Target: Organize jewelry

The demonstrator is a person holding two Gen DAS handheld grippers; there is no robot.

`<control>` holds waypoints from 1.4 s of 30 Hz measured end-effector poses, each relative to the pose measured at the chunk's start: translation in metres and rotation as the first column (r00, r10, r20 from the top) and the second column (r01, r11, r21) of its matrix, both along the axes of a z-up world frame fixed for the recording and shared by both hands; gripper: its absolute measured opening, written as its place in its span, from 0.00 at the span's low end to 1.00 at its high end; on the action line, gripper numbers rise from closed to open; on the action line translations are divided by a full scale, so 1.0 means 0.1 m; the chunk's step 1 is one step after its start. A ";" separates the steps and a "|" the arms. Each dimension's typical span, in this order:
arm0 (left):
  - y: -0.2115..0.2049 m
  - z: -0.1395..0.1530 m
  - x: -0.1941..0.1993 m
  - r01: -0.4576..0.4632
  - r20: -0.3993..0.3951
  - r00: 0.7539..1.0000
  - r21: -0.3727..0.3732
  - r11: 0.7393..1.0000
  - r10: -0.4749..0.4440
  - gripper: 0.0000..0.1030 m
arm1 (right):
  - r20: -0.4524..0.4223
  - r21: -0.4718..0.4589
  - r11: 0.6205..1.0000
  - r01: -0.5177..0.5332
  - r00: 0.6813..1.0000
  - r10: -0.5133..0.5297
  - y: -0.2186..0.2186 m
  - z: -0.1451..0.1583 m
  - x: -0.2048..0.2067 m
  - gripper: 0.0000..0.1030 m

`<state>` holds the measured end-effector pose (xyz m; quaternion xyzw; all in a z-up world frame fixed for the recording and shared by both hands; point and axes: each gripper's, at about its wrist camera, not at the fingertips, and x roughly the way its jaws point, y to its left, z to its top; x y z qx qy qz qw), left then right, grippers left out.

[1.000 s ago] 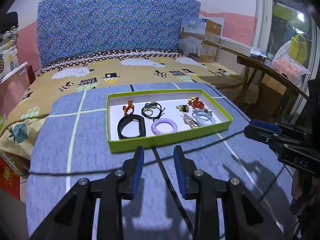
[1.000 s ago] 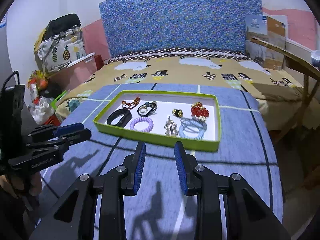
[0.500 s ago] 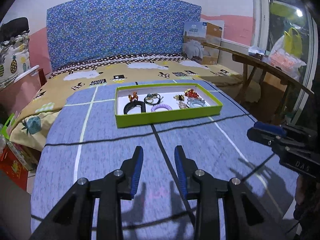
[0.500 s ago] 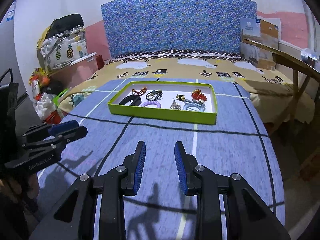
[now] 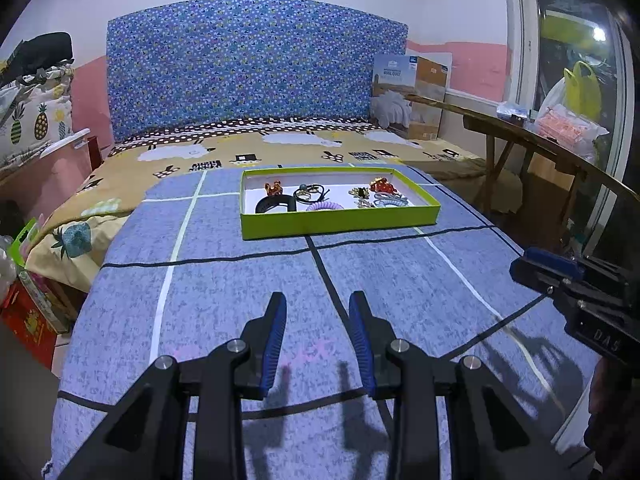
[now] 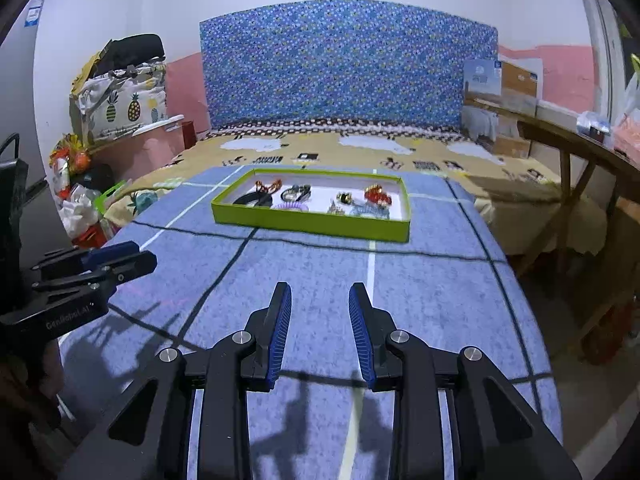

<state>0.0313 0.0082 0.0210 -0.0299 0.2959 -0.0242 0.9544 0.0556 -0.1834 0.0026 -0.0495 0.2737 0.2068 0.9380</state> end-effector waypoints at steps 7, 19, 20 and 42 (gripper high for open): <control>-0.05 -0.01 -0.02 0.007 0.010 1.000 0.003 1.000 -0.008 0.33 | -0.003 0.000 1.000 0.008 1.000 -0.008 -0.02 -0.02 0.01 0.30; -0.06 -0.05 -0.01 0.007 0.000 1.000 -0.002 1.000 -0.007 0.33 | -0.021 -0.004 1.000 0.000 1.000 0.000 0.02 -0.03 0.02 0.30; -0.06 -0.05 0.00 0.006 0.000 1.000 -0.001 1.000 -0.006 0.33 | -0.022 -0.005 1.000 -0.001 1.000 0.001 0.02 -0.04 0.02 0.30; -0.06 -0.07 -0.02 -0.010 0.011 1.000 0.012 1.000 0.009 0.33 | -0.029 -0.010 1.000 -0.003 1.000 0.003 0.04 -0.05 0.02 0.30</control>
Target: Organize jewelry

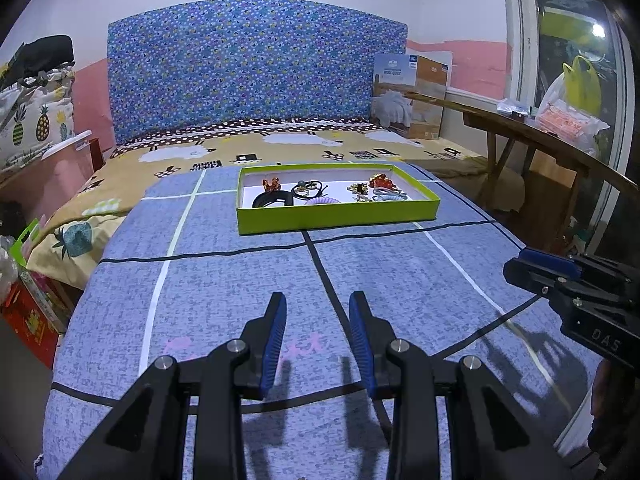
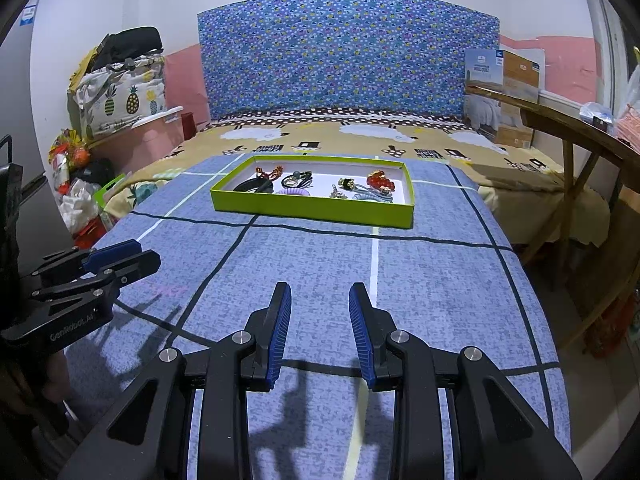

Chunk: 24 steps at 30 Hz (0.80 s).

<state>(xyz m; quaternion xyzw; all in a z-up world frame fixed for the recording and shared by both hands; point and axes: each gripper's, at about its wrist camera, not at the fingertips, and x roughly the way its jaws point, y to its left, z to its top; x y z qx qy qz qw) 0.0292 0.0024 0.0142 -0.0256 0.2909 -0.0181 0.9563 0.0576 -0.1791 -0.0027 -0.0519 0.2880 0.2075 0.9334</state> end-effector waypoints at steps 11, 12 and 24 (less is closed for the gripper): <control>-0.08 0.00 -0.04 -0.008 0.018 1.000 0.037 0.999 0.008 0.33 | -0.003 -0.003 1.000 0.000 1.000 0.000 -0.02 -0.02 0.01 0.30; -0.09 0.00 -0.04 -0.006 0.020 1.000 0.037 0.999 0.005 0.33 | -0.002 -0.004 1.000 0.000 1.000 0.000 -0.02 -0.02 0.01 0.30; -0.16 0.00 -0.05 -0.004 0.024 1.000 0.061 0.998 0.003 0.33 | -0.005 -0.008 1.000 0.000 1.000 0.000 -0.03 -0.04 0.01 0.30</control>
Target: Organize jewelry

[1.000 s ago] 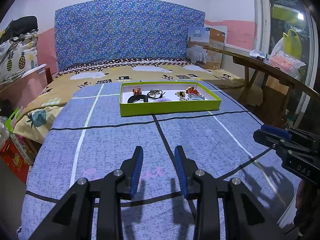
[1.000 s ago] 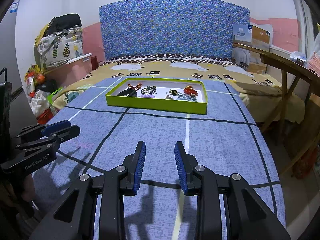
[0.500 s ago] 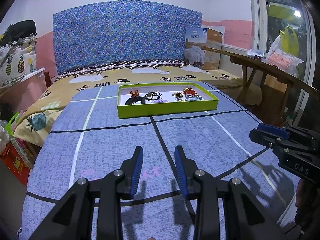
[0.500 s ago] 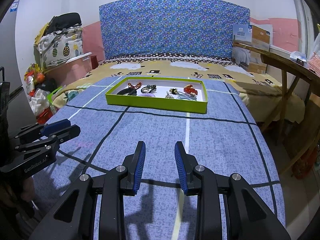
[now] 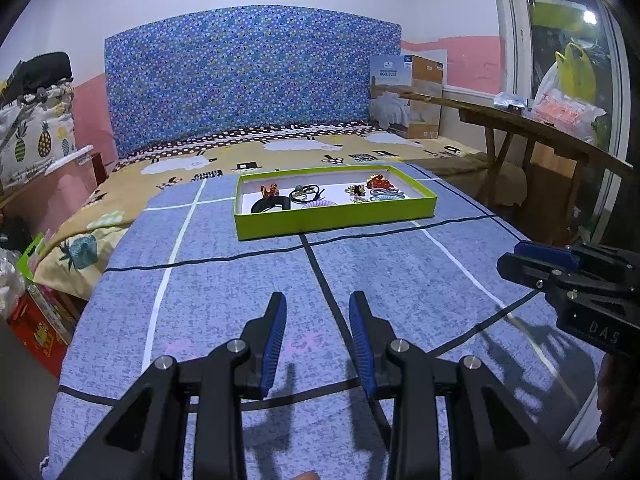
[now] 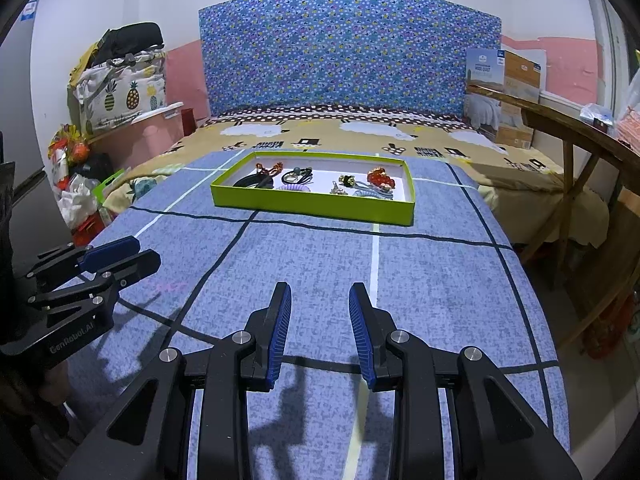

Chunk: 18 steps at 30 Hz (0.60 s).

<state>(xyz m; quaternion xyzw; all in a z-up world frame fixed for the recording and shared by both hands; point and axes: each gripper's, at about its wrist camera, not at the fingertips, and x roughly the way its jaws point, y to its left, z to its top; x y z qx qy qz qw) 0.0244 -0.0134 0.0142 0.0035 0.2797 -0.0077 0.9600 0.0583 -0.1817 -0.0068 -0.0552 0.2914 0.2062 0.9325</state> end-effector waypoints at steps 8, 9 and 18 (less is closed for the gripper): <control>-0.08 -0.03 -0.01 0.001 0.002 1.000 0.047 0.999 -0.001 0.33 | -0.006 -0.003 1.000 0.005 1.000 -0.005 -0.03 -0.03 0.00 0.30; -0.08 -0.03 -0.01 0.005 0.000 1.000 0.044 0.999 -0.005 0.33 | -0.006 -0.004 1.000 0.005 1.000 -0.005 -0.03 -0.02 0.01 0.30; -0.09 -0.05 -0.01 0.005 -0.011 1.000 0.040 0.999 -0.005 0.33 | -0.008 -0.007 1.000 0.008 1.000 -0.008 -0.04 -0.02 0.00 0.30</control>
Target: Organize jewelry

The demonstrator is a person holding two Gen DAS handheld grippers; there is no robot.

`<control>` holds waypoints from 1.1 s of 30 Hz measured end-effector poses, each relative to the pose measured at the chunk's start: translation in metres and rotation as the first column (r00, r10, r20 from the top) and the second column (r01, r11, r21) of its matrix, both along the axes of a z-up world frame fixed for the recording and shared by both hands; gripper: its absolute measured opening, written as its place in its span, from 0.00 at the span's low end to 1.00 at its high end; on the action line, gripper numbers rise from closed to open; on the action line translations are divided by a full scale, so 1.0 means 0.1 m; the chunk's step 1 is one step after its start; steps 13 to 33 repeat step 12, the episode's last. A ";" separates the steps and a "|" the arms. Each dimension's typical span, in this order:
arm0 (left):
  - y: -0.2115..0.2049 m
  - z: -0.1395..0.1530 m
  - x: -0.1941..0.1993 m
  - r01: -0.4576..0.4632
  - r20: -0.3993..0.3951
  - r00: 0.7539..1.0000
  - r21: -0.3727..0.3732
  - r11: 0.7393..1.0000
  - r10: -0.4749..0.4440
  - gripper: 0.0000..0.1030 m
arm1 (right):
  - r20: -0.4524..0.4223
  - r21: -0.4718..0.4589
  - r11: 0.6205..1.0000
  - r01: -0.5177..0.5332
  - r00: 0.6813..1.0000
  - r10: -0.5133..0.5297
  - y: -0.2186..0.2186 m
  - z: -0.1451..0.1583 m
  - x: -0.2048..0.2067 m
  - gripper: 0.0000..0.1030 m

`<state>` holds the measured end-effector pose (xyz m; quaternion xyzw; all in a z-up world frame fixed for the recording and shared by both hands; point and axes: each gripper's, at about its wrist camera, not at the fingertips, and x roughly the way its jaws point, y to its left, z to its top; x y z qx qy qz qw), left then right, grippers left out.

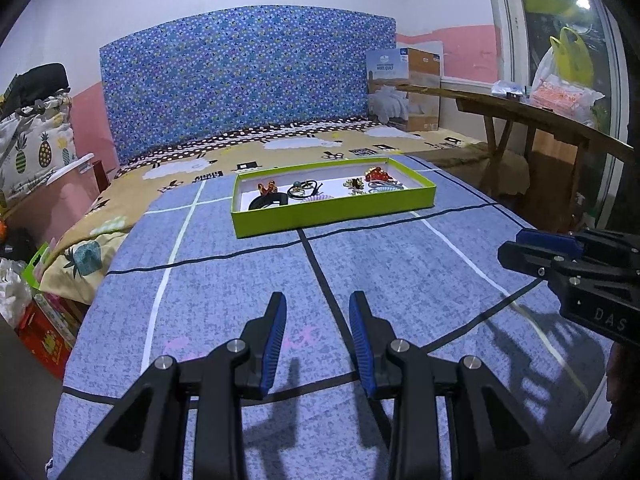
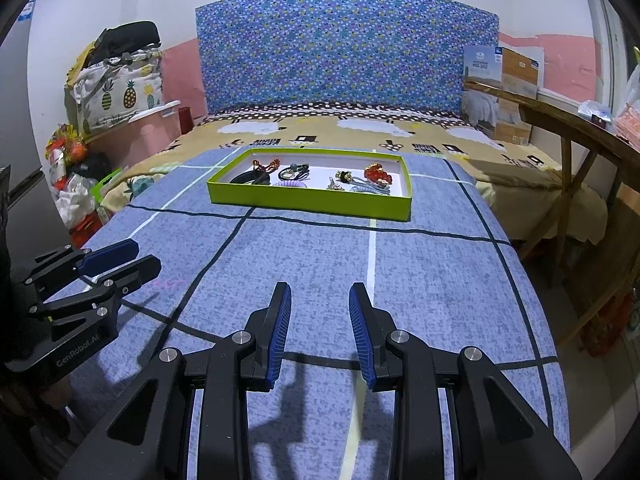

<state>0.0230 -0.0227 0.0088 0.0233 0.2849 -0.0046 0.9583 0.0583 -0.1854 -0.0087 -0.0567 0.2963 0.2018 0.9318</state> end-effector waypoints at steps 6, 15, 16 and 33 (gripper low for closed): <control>0.00 -0.01 0.00 0.009 -0.004 1.000 -0.008 1.000 -0.010 0.33 | 0.000 0.000 1.000 0.000 1.000 0.000 0.01 0.00 0.00 0.30; 0.00 -0.02 -0.01 0.015 -0.007 1.000 -0.016 1.000 -0.015 0.33 | 0.000 -0.002 1.000 0.001 1.000 -0.001 0.00 -0.01 -0.01 0.30; 0.00 -0.02 -0.01 0.015 -0.007 1.000 -0.016 1.000 -0.015 0.33 | 0.000 -0.002 1.000 0.001 1.000 -0.001 0.00 -0.01 -0.01 0.30; 0.00 -0.02 -0.01 0.015 -0.007 1.000 -0.016 1.000 -0.015 0.33 | 0.000 -0.002 1.000 0.001 1.000 -0.001 0.00 -0.01 -0.01 0.30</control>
